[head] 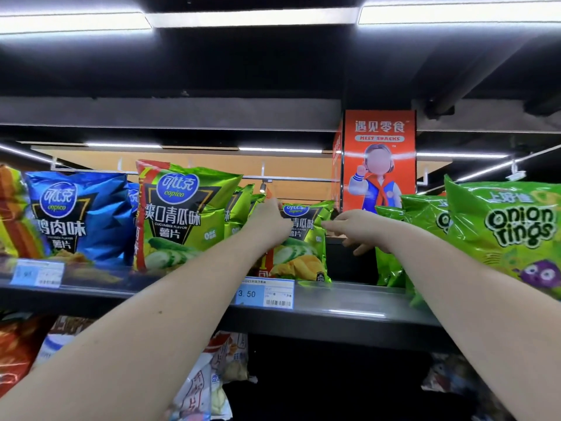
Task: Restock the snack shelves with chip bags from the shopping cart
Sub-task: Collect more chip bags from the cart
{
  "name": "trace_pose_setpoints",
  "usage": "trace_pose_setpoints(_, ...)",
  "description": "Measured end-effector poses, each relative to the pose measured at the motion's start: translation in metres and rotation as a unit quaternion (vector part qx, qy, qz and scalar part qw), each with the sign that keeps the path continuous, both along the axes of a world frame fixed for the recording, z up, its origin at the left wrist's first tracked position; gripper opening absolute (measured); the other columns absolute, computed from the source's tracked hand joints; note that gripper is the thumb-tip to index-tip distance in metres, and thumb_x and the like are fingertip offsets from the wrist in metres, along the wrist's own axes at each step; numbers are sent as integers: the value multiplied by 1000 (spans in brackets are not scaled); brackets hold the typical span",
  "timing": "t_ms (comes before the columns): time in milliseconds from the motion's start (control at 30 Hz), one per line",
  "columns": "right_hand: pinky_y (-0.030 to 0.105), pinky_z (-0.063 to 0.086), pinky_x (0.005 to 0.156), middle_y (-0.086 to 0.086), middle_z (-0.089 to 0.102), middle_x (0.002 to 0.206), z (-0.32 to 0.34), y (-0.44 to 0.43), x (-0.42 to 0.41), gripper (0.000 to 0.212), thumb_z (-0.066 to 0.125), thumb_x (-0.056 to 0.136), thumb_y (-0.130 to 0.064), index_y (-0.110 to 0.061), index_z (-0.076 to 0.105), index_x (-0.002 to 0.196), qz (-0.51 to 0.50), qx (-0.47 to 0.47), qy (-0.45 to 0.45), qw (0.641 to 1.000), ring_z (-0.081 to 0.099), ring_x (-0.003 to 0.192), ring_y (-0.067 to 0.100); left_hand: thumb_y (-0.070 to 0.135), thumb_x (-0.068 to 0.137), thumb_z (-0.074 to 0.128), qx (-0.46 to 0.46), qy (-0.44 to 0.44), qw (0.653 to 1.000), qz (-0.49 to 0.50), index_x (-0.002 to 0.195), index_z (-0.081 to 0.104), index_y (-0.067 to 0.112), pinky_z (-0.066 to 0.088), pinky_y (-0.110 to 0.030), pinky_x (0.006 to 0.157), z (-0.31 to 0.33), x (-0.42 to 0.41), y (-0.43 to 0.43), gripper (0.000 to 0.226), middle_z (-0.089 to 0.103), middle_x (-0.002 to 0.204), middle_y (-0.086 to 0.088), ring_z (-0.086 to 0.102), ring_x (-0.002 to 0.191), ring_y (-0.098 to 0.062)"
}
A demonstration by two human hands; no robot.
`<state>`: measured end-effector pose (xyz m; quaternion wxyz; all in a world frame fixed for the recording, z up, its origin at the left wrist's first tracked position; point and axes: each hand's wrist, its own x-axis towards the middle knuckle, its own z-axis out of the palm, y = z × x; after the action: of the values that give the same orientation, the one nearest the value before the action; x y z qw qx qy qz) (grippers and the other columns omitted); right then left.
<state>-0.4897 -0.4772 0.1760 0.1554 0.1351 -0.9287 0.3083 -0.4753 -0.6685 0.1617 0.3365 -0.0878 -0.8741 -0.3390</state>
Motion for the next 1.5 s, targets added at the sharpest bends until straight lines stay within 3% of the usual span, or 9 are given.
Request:
trace_pose_setpoints(233, 36, 51, 79, 1, 63, 99, -25, 6, 69, 17, 60, 84, -29, -19, 61, 98, -67, 148, 259, 952, 60, 97, 26, 24, 89, 55, -239, 125, 961, 63, 119, 60, 23, 43, -41, 92, -12, 53, 37, 31, 60, 119, -4, 50, 115, -28)
trace_pose_setpoints(400, 40, 43, 88, 5, 58, 111, -65, 26, 139, 25, 59, 88, -30, -16, 58, 108, -197, 280, 358, 869, 51, 110, 29, 28, 86, 55, -276, 186, 941, 63, 117, 58, 21, 39, -42, 91, -47, 100, 75, 32, 57, 119, -5, 47, 116, -29)
trace_pose_setpoints(533, 42, 47, 65, 10, 63, 85, -115, 55, 191, 25, 77, 68, -20, -11, 63, 87, -272, 310, 377, 829, 59, 82, 34, 29, 85, 55, -282, 198, 939, 21, 120, 56, 24, 35, -42, 94, -97, 141, 110, 35, 56, 120, -3, 45, 115, -29)
trace_pose_setpoints(700, 39, 44, 57, 10, 59, 72, -175, 99, 262, 30, 81, 56, -20, -12, 59, 75, -329, 375, 296, 814, 58, 68, 33, 25, 80, 58, -274, 202, 939, -48, 111, 60, 23, 32, -42, 90, -155, 188, 158, 32, 58, 117, -3, 47, 111, -30)
trace_pose_setpoints(867, 39, 46, 60, 10, 63, 80, -237, 146, 340, 33, 80, 58, -20, -11, 63, 85, -400, 395, 214, 799, 59, 75, 34, 32, 64, 72, -282, 204, 930, -120, 84, 66, 19, 40, -43, 78, -210, 242, 220, 24, 64, 89, -5, 55, 86, -31)
trace_pose_setpoints(1033, 39, 43, 65, 7, 60, 85, -280, 205, 423, 23, 74, 69, -22, -15, 61, 86, -466, 387, 87, 791, 57, 83, 31, 30, 87, 55, -300, 142, 909, -251, 118, 58, 23, 32, -47, 100, -256, 309, 299, 32, 55, 125, -3, 45, 118, -29)
trace_pose_setpoints(1167, 35, 40, 58, 6, 58, 76, -306, 268, 487, 24, 78, 62, -14, -14, 59, 78, -519, 374, 48, 767, 57, 75, 32, 31, 86, 53, -300, 156, 885, -321, 114, 58, 22, 32, -43, 94, -279, 358, 377, 30, 55, 118, -2, 45, 112, -29)
trace_pose_setpoints(1300, 40, 40, 80, 6, 57, 105, -336, 335, 564, 22, 58, 86, -14, -15, 58, 108, -569, 358, -2, 740, 52, 102, 31, 30, 75, 60, -302, 184, 849, -392, 96, 65, 19, 38, -42, 82, -307, 422, 461, 24, 61, 100, -5, 53, 96, -32)
trace_pose_setpoints(1500, 39, 44, 72, 7, 60, 96, -379, 446, 693, 29, 76, 71, -18, -16, 62, 96, -658, 307, -119, 677, 55, 92, 32, 25, 76, 62, -309, 182, 791, -496, 101, 61, 15, 39, -43, 83, -351, 546, 598, 27, 61, 101, -8, 54, 97, -34)
